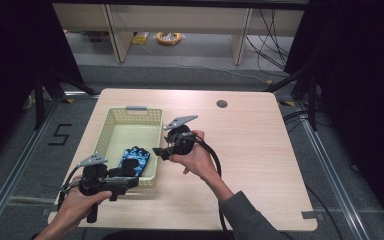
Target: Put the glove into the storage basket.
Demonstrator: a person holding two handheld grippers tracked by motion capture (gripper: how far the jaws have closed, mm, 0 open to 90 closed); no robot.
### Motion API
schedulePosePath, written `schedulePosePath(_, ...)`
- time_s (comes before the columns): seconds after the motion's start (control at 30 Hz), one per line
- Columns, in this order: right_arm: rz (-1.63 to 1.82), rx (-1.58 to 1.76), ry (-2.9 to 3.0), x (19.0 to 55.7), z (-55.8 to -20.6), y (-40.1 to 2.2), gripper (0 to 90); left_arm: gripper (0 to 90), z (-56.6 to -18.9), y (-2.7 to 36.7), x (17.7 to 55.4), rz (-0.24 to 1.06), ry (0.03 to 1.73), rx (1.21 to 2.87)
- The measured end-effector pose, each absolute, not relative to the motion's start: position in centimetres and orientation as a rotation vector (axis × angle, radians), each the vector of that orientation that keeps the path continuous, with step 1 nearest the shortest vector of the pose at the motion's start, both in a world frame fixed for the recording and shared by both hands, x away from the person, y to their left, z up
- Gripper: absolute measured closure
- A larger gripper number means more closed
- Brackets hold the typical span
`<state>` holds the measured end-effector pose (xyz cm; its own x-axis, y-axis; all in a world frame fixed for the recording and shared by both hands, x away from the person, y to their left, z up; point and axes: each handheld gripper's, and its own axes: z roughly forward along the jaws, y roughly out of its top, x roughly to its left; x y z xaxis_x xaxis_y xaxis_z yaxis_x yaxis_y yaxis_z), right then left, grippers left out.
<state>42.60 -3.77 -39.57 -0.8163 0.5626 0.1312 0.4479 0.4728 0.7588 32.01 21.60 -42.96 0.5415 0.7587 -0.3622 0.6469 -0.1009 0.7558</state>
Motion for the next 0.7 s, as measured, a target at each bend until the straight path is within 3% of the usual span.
schedulePosePath(0.7,1.314,0.957,2.499,38.4,-40.9,-11.4,37.5,16.2,-44.3,19.8,30.0,0.128,1.08,1.837)
